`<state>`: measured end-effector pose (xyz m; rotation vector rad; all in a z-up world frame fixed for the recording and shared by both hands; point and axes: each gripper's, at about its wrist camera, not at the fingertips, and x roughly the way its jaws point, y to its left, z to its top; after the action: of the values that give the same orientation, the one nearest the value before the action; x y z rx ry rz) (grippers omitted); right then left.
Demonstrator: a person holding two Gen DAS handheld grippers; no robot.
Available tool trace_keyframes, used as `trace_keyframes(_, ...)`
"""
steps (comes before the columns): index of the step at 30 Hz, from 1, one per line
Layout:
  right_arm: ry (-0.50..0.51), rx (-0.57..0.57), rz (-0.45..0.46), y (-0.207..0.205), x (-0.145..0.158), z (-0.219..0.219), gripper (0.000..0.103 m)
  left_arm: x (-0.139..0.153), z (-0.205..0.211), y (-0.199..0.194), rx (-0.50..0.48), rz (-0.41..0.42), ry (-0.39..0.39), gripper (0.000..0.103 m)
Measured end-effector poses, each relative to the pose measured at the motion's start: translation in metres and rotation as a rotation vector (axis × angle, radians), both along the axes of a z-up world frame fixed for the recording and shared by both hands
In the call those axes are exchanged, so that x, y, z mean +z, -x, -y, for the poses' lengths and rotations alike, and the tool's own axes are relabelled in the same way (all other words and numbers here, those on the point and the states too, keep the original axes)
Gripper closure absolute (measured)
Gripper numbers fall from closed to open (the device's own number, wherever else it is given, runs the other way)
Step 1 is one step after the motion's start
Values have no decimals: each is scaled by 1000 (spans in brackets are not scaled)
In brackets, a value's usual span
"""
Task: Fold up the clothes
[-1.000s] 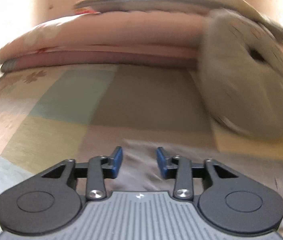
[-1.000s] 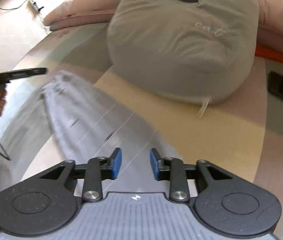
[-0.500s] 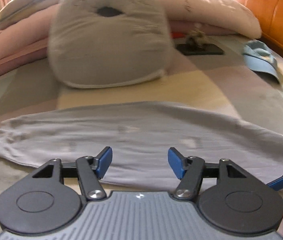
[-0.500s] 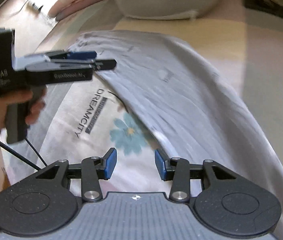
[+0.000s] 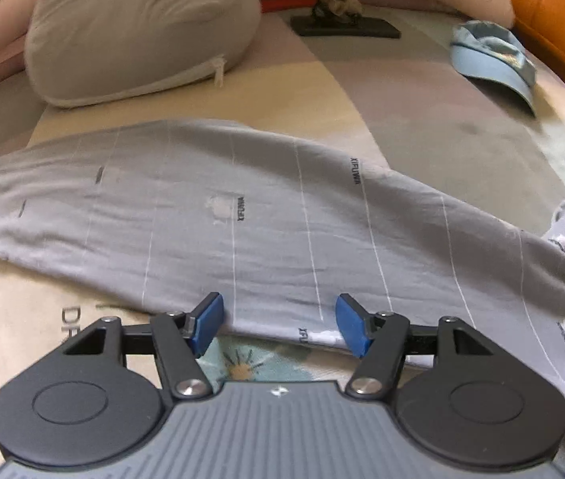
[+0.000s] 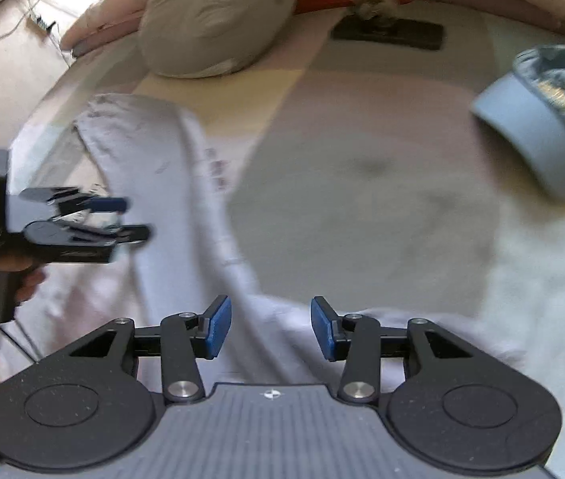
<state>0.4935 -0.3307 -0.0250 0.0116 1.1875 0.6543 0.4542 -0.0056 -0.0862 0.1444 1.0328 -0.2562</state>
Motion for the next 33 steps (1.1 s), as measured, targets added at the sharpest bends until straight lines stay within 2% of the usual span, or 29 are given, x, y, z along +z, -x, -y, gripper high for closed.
trace_keyframes(2, 12, 43, -21, -25, -8, 16, 54, 0, 1, 1, 21, -2, 1, 31)
trace_keyframes(4, -9, 87, -81, -51, -21, 26, 54, -1, 5, 2, 32, -1, -8, 31)
trace_keyframes(8, -78, 185, -292, -97, -57, 34, 54, -3, 8, 1, 47, -3, -13, 28)
trace_keyframes(12, -126, 250, -441, -115, -78, 44, 57, -4, 8, 2, 57, 5, -8, 28)
trace_keyframes(13, -136, 256, -466, -117, -81, 48, 62, -4, 8, 2, 60, 6, -7, 27)
trace_keyframes(14, -133, 261, -477, -116, -82, 50, 66, -5, 8, 2, 62, 6, -6, 27)
trace_keyframes(18, -131, 284, -504, -115, -86, 49, 66, -7, 9, 1, 72, 9, 0, 23)
trace_keyframes(24, -129, 371, -566, -126, -89, 17, 68, -7, 14, -2, 86, 3, -7, 19)
trace_keyframes(26, -120, 357, -605, -126, -94, 28, 86, -7, 13, -3, 84, -1, -2, 19)
trace_keyframes(28, -127, 319, -647, -119, -102, 46, 94, -8, 12, -3, 78, -1, 4, 18)
trace_keyframes(30, -152, 278, -666, -110, -106, 61, 94, -9, 13, -3, 75, 6, 6, 17)
trace_keyframes(33, -145, 280, -622, -103, -101, 56, 94, -10, 14, -4, 82, 10, 5, 15)
